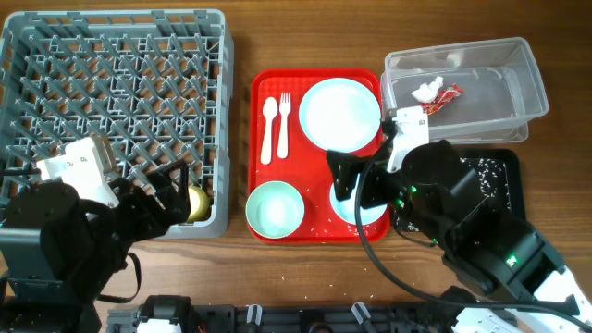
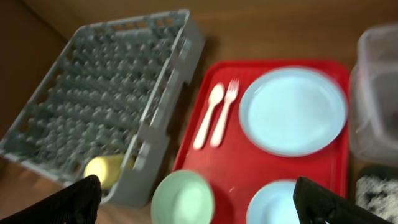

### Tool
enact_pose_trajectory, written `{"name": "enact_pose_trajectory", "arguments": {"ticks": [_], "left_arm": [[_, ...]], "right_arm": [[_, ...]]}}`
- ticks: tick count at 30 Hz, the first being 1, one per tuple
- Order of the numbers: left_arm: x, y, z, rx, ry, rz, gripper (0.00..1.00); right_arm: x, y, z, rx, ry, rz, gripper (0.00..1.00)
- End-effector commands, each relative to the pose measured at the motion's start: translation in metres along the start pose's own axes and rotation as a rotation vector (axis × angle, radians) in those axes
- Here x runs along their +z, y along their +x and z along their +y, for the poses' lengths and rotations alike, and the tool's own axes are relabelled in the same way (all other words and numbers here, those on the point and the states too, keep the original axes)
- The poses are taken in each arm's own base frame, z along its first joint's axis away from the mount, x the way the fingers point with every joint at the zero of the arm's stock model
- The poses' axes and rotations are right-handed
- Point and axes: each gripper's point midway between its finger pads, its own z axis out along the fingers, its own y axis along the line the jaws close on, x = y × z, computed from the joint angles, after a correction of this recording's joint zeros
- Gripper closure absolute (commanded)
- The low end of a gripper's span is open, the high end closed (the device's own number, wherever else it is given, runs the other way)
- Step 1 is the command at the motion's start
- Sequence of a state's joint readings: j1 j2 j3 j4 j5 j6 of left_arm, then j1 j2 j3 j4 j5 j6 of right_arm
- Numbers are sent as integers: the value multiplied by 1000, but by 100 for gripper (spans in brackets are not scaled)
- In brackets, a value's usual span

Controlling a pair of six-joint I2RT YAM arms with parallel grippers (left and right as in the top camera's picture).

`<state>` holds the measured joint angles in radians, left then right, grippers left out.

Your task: Sort waste into correct bins and load items into the dishwasher rack

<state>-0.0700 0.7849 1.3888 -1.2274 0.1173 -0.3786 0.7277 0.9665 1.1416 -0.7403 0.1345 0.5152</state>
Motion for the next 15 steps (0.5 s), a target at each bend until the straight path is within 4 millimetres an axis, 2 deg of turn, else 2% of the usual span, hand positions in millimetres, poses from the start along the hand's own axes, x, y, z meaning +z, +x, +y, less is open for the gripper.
{"name": "enact_pose_trajectory", "arguments": {"ticks": [1,2,3,4,5,8,9,11,13,15], "left_arm": [[-5,-4,0,18,-2,-21,0],[-5,-4,0,18,-2,-21,0],[-5,-4,0,18,-2,-21,0],[-5,-4,0,18,-2,-21,0],[-5,-4,0,18,-2,-21,0],[-5,-4,0,18,-2,-21,0],[-5,-4,0,18,-2,-21,0],[-5,-4,0,18,-2,-21,0],[-5,-4,0,18,-2,-21,0],[-5,-4,0,18,-2,-21,0]], "right_arm": [[-33,-38,-20,-213,77,-183,0],[-52,-44,-43,-208,127,-243,0],[-65,-44,-71,-163,200,-298,0],[-74,-44,-91,-127,249,-349,0],[-80,-33,-115,-112,284,-399,0],[-79,1,-138,-270,281,-476,0],[-78,14,-151,-263,324,-485,0],[-69,40,-174,-240,386,-491,0],[-55,63,-187,-239,397,-504,0],[-40,76,-196,-246,394,-529,0]]}}
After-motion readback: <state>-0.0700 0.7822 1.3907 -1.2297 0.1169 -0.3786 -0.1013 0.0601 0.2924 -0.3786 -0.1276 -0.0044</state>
